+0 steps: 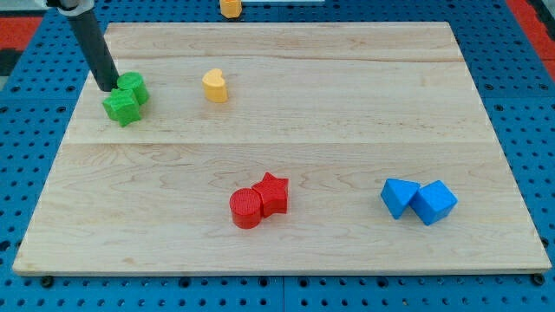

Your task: Push green circle into green star

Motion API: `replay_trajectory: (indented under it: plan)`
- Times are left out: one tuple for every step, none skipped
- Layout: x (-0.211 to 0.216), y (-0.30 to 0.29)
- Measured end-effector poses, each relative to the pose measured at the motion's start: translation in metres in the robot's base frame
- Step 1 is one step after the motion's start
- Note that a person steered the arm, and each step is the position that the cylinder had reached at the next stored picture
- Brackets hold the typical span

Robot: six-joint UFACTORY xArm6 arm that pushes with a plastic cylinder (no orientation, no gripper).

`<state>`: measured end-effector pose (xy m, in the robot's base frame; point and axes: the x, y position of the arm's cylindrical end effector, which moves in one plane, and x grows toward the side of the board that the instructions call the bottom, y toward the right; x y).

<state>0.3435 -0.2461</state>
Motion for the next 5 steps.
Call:
replay_trajectory:
  plan:
    - [-0.031, 0.014]
    - [-0.033, 0.021]
    - [-0.003, 0.021]
    - [0.007, 0.014]
    - [-0.007, 0.014]
